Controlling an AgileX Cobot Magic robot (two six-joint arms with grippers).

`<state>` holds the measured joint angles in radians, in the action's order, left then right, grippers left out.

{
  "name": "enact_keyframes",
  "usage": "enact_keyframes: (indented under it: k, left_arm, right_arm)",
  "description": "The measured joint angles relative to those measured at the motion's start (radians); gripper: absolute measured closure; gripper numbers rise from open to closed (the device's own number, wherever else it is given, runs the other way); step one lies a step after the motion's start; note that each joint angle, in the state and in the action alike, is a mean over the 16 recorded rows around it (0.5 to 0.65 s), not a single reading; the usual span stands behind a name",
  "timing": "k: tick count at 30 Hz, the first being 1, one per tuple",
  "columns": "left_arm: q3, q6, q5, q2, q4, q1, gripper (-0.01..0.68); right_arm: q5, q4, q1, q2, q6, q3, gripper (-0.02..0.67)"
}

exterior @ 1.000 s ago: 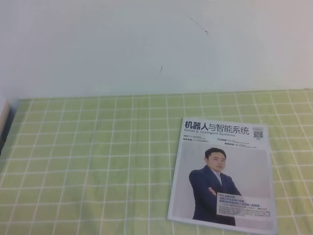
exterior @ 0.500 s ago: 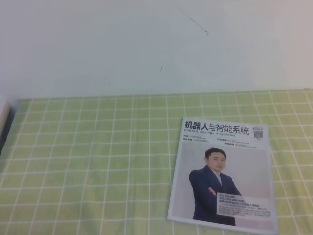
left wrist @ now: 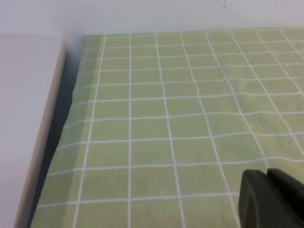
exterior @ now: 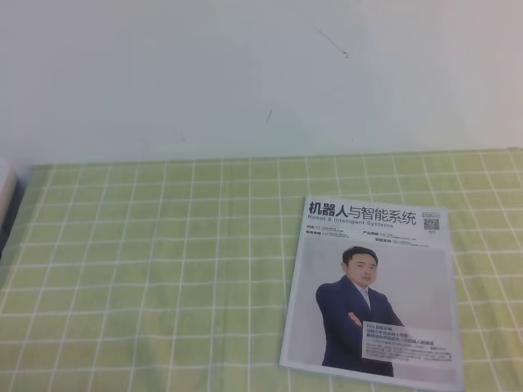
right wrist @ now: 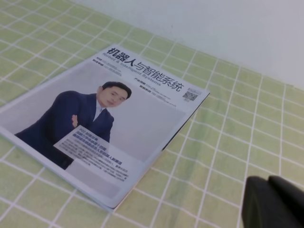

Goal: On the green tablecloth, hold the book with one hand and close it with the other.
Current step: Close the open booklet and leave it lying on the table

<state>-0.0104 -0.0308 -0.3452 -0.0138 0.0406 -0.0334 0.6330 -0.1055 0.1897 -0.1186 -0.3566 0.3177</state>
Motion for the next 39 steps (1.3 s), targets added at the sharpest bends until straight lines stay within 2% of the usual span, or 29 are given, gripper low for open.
enact_keyframes:
  k: [9, 32, 39]
  left_arm:
    - [0.0, -0.047, 0.0, 0.0, -0.008, -0.008, 0.676]
    - [0.0, -0.049, 0.0, 0.0, -0.013, -0.008, 0.676]
    - [0.0, -0.049, 0.0, 0.0, -0.013, -0.008, 0.676]
  right_arm:
    - [0.0, 0.0, 0.0, 0.0, -0.001, 0.0, 0.652]
    - [-0.001, -0.001, 0.0, 0.001, -0.004, -0.001, 0.652]
    - [-0.048, 0.029, -0.003, 0.029, 0.004, -0.047, 0.652]
